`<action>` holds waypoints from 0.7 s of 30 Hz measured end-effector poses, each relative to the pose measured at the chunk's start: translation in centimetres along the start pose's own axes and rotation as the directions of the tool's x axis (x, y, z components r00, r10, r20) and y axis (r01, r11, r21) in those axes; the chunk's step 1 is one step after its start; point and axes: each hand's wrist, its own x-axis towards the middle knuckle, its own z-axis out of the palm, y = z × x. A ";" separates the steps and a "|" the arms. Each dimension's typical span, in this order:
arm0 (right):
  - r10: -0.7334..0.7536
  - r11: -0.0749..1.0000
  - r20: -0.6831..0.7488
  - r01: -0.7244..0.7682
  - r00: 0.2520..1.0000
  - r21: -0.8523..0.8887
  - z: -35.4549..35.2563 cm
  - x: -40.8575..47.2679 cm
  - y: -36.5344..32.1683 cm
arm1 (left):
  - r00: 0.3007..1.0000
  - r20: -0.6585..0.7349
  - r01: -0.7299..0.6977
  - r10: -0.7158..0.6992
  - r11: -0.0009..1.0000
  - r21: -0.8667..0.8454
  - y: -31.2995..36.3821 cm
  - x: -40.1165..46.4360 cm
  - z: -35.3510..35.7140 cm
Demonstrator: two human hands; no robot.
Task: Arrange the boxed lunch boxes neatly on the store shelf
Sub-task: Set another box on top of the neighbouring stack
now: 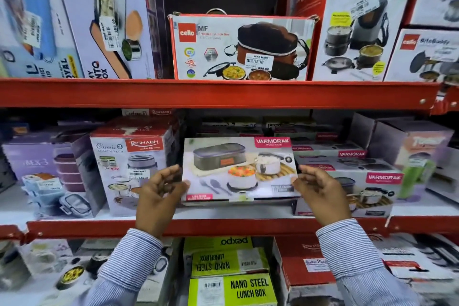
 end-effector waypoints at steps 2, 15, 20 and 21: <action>-0.001 0.996 0.014 0.002 1.000 -0.089 0.5 0.2 1.0 | 0.999 0.025 -0.039 0.037 0.994 0.103 -1.4 0.2 0.3; 0.100 0.975 0.110 -0.075 0.989 -0.209 3.5 -0.4 5.1 | 0.997 -0.064 0.049 -0.034 0.967 0.250 -6.5 -0.6 2.0; 0.071 0.979 0.114 -0.047 0.991 -0.201 3.5 -1.0 4.9 | 0.997 -0.049 0.060 -0.053 0.987 0.146 -6.2 -0.3 2.2; 0.059 0.977 0.121 -0.033 0.991 -0.210 3.5 -1.1 4.8 | 0.998 -0.043 0.051 -0.046 0.988 0.147 -6.2 -0.2 2.2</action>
